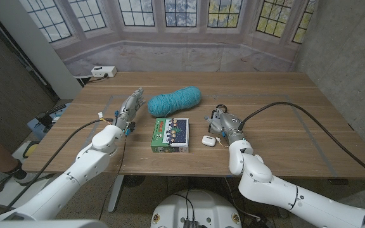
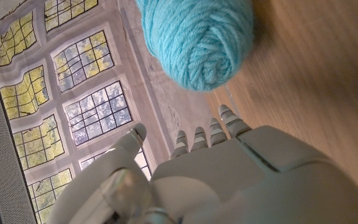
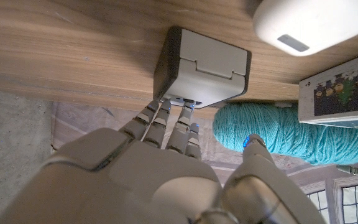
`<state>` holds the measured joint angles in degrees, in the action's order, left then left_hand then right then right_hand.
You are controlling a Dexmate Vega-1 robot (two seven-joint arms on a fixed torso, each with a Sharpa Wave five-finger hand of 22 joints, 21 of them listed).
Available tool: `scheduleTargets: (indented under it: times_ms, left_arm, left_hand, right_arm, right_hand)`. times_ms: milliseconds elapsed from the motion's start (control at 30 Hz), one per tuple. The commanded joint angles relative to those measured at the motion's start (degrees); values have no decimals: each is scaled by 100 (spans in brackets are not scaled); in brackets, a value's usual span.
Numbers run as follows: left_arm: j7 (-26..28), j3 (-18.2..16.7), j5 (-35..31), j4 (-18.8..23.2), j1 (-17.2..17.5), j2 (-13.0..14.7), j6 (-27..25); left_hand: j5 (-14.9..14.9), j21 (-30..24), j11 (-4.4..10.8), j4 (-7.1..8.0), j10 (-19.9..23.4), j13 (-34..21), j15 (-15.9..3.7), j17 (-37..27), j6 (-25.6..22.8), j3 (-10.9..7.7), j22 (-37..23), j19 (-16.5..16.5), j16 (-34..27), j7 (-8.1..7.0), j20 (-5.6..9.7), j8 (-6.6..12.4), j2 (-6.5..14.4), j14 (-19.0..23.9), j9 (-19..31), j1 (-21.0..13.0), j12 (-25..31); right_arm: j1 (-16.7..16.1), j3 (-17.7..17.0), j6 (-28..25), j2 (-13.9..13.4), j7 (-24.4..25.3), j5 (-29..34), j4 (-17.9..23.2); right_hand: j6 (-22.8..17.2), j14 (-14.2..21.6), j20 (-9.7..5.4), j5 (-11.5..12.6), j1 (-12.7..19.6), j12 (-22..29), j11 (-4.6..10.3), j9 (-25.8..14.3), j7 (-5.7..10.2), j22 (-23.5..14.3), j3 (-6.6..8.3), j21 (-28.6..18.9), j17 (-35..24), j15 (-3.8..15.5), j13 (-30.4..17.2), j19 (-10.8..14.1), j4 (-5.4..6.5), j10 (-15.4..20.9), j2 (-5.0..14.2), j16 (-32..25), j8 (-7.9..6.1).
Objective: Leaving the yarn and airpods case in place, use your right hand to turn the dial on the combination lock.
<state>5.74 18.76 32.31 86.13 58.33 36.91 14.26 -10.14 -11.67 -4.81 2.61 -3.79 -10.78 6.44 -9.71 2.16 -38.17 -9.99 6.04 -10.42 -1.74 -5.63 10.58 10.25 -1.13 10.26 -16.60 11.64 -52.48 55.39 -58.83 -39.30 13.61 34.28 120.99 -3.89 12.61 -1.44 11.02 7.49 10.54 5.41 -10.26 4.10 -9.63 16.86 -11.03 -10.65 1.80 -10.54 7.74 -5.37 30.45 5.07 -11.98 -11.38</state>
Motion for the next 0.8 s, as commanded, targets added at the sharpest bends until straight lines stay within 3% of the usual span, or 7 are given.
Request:
scheduleTargets:
  times_ms: [33,800]
  left_arm:
    - [8,-1,-5,27,15,0,15]
    - [13,-28,5,41,61,-10,85]
  left_hand:
    - [2,17,-23,9,37,-17,-10,-20,48,-48,-14,43,1,-20,-4,2,8,32,13,-90,19]
    - [3,19,-29,18,46,-17,-4,-22,31,-46,-14,42,-1,-12,-2,8,4,36,13,-86,21]
  right_arm:
    - [7,34,-17,-64,43,47,123]
    - [33,-24,145,-54,24,403,331]
  right_hand:
    - [-58,38,-10,-19,-52,41,-6,-21,28,-1,28,15,-21,-4,-30,57,-16,60,-6,18,18]
    - [-98,44,4,-18,-44,35,-6,-21,31,0,54,9,-19,-9,-30,88,-36,52,-5,24,8]
